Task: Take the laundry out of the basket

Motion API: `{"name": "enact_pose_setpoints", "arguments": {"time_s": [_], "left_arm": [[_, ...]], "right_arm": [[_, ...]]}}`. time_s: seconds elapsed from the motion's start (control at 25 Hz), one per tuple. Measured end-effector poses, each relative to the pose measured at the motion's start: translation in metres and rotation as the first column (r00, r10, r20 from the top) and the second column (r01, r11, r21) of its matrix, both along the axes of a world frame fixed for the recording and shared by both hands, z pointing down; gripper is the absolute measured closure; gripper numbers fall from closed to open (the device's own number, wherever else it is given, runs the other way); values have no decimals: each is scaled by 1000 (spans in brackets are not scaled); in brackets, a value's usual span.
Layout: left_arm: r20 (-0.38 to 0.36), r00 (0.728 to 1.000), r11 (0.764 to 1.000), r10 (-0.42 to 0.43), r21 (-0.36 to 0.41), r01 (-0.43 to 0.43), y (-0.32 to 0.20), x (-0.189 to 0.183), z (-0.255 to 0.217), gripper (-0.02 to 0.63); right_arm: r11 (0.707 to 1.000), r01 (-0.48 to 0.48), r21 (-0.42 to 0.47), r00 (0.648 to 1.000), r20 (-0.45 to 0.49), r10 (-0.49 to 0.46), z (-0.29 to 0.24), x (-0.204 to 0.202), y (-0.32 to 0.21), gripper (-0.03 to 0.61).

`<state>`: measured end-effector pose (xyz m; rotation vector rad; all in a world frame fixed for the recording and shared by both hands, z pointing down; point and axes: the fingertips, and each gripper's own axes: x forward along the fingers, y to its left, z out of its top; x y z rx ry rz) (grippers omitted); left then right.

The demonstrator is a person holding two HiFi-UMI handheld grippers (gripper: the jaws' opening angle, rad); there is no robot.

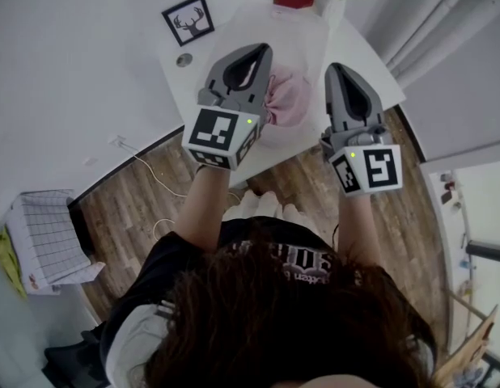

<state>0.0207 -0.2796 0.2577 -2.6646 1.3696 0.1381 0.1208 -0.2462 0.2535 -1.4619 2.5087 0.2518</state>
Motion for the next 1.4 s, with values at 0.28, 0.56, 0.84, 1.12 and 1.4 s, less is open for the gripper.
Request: {"name": "enact_pose_setpoints", "arguments": {"time_s": [0.28,0.56,0.84,1.12,1.4], "left_arm": [[59,983,985,172,-7,-172,-24,22,5,614],[170,893,908,417,-46,-415,-35,46,23,614],[292,770,821,568,-126,-557,-37,62,58,614],[440,605,735,664,-238,-634,-34,67,94,491],[500,358,588,789,-444,-676,-22,76,143,252]], "right_arm": [[1000,-21,-20,1000,4,21,0,7,-28,551],[999,-37,-39,999,-8,37,3,9,-47,551],[997,-66,-46,998,-10,66,4,12,-58,551],[995,-76,-57,997,-17,75,5,13,-63,551],[993,-103,-60,995,-8,102,7,18,-66,551]]}}
